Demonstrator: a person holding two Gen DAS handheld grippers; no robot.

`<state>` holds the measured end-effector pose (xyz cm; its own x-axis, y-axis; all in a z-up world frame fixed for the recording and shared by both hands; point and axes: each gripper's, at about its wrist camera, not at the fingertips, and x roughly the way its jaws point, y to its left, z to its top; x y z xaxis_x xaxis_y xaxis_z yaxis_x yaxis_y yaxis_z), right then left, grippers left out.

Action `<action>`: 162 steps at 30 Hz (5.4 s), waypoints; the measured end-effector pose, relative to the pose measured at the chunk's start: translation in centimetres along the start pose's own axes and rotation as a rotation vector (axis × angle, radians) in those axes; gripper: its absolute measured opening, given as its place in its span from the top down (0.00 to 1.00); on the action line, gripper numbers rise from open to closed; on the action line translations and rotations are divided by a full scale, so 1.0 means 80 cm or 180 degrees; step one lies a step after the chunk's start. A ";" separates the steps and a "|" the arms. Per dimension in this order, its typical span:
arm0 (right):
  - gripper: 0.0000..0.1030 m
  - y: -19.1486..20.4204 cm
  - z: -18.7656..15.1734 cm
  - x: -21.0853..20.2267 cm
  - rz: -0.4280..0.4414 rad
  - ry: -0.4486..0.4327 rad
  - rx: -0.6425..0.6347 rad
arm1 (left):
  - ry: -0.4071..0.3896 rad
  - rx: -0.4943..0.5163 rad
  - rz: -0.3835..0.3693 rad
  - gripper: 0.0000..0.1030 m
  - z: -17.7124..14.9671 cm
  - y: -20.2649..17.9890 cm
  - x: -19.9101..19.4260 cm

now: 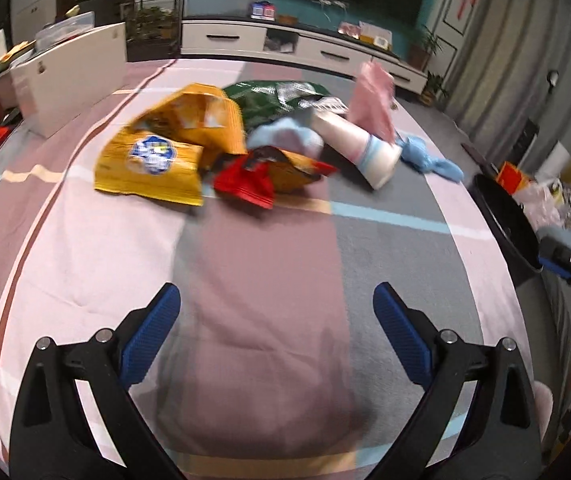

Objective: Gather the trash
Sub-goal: 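Grasp the red snack bag with the left tool while the right tool moves toward the blue cloth, then grasp the blue cloth with the right tool while the left tool holds the red bag, then carry the red bag and blue cloth over the bin and open both tools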

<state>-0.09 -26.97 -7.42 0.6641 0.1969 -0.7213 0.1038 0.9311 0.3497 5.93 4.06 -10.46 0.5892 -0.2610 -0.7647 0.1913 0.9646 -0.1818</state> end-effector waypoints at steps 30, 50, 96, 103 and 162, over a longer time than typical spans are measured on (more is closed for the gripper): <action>0.34 0.006 0.003 0.059 -0.0052 0.0322 0.0029 | 0.0099 0.1027 0.0224 0.59 0.084 -0.013 0.094; 0.34 0.022 0.052 0.094 -0.0168 -0.0049 -0.0483 | 0.0110 -0.0187 -0.0843 0.69 0.059 0.003 0.033; 0.81 0.017 0.024 0.012 0.0130 -0.0343 -0.0387 | 0.0019 0.0200 -0.0635 0.68 0.068 -0.091 0.002; 0.81 -0.014 0.020 -0.014 0.0066 -0.0473 -0.0185 | 0.0044 0.0414 -0.0688 0.68 0.069 -0.132 -0.001; 0.81 -0.190 0.016 -0.032 -0.0094 -0.0921 0.0993 | 0.0424 0.1070 -0.1448 0.78 0.099 -0.370 0.117</action>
<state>-2.45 -42.00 -10.10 0.8332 0.0360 -0.5518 0.3153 0.7888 0.5276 12.00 -27.27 -7.31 0.2898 -0.6181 -0.7308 0.6537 0.6855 -0.3206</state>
